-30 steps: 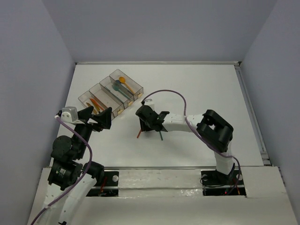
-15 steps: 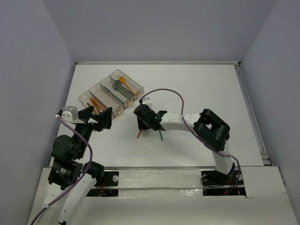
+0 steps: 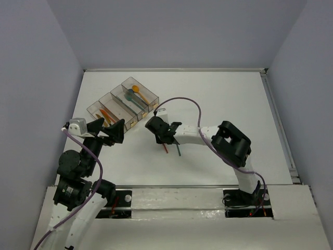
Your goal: Sort the eating utensils into containers
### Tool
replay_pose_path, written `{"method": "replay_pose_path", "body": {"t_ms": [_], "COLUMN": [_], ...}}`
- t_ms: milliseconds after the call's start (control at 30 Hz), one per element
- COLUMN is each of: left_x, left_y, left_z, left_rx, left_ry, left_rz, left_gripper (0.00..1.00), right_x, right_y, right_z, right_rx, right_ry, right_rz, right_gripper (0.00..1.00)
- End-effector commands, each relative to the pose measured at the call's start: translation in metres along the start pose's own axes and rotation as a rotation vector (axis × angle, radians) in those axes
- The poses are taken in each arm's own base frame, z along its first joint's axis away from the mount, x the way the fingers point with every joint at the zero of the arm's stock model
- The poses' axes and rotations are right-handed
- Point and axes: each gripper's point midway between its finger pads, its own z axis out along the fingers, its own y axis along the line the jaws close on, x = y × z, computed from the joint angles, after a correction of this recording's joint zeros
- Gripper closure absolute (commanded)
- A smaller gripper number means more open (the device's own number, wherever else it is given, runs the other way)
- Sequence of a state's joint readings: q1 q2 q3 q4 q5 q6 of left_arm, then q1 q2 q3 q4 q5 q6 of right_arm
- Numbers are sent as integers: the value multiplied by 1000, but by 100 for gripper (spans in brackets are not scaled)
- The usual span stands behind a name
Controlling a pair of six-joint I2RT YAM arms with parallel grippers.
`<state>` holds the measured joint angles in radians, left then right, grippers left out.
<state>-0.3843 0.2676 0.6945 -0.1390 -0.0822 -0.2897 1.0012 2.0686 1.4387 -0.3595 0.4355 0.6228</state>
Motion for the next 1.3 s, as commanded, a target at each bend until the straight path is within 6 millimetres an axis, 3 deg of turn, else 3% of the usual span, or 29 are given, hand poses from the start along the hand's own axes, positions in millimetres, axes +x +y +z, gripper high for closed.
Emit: {"method": "replay_pose_path", "body": {"t_ms": [0,200,267,367,533,633,767,900,933,1000,1133,1233,1267], "left_x": [-17,-17,-17,-17,-16,-16,-16,-15,-16,-16,-14,-15,-16], "left_y": [-7,-8,-8,-8,-7,-6,-6,-6,-6,-7,-5,-6,-6], "left_z": [2,2,2,2,3,3,4,5,5,5,5,5,5], "left_rx": [26,29,29,30,26,21,17,17,18,19,13,15,15], "left_ry": [-53,-52,-53,-51,-48,-48,-46,-43,-44,-44,-40,-41,-44], "left_rz": [0,-2,-2,-2,-1,0,2,3,2,2,3,1,2], "left_gripper": [1,1,1,1,1,1,1,1,1,1,1,1,1], "right_x": [9,29,32,28,0,-30,-68,-89,-100,-119,-147,-174,-182], "right_y": [-21,-25,-26,-26,-21,-10,22,48,64,95,135,173,176], "right_z": [-17,-14,-13,-14,-28,-51,-96,-117,-122,-123,-119,-108,-101], "right_rx": [93,124,127,124,96,3,-234,-378,-438,-521,-612,-670,-671], "right_ry": [13,47,52,42,-44,-138,-255,-319,-348,-381,-456,-525,-541], "right_rz": [-35,-52,-50,-45,-47,-43,-45,-94,-127,-183,-260,-308,-310], "right_gripper": [81,91,98,100,100,100,100,100,100,100,100,100,100]}}
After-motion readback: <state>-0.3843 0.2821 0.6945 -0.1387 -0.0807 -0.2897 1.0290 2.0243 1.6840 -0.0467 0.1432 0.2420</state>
